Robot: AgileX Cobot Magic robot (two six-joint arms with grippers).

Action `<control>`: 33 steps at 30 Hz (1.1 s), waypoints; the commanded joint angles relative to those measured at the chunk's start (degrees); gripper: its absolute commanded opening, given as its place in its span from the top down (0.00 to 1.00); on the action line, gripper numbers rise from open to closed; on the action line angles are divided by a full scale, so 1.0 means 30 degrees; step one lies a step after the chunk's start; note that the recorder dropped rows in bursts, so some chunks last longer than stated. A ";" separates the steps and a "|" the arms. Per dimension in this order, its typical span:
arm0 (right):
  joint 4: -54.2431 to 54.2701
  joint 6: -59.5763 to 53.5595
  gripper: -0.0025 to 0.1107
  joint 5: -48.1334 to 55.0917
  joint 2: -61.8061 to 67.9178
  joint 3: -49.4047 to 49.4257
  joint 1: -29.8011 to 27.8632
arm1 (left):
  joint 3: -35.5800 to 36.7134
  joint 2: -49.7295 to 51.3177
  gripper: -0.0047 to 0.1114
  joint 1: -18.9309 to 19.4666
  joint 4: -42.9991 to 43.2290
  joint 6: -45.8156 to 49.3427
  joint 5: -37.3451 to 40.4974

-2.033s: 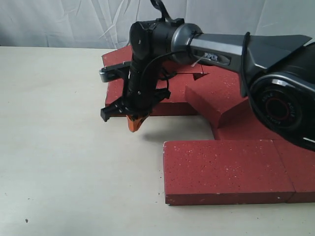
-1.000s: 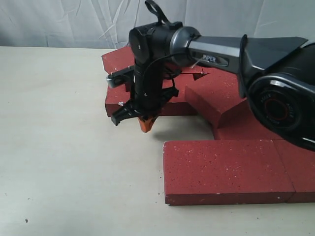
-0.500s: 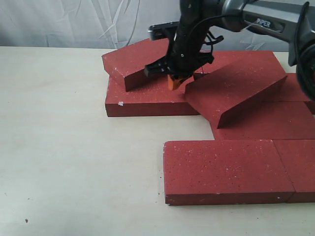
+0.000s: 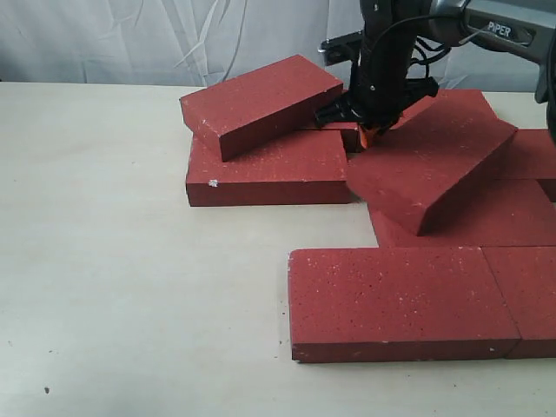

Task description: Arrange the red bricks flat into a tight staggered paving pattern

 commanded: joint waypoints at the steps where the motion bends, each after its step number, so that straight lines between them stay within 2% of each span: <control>1: -0.2280 -0.0425 0.98 0.0954 -0.0391 0.0211 -0.0128 | 0.0082 -0.0098 0.96 0.0054 0.0000 -0.0083 -0.0254; 15: -0.1439 -0.1654 0.98 0.0954 -0.1869 0.0708 -0.0257 | 0.0082 -0.0098 0.96 0.0054 0.0000 -0.0083 -0.0254; 19: -0.0237 -0.1533 0.98 -0.1433 -0.1553 0.0708 -0.0422 | 0.0082 -0.0098 0.96 0.0054 0.0000 -0.0083 -0.0254; 23: -0.3524 -0.0107 0.98 0.0730 -0.0751 0.0708 -0.0461 | 0.0082 -0.0098 0.96 0.0054 0.0000 -0.0083 -0.0254; 30: -0.2861 -0.0131 0.98 0.0954 -0.1814 0.3301 -0.2888 | 0.0082 -0.0098 0.96 0.0054 0.0000 -0.0083 -0.0254; 33: -0.2047 -0.0713 0.98 0.0954 -0.3235 0.3797 -0.3074 | 0.0082 -0.0098 0.96 0.0054 0.0000 -0.0083 -0.0254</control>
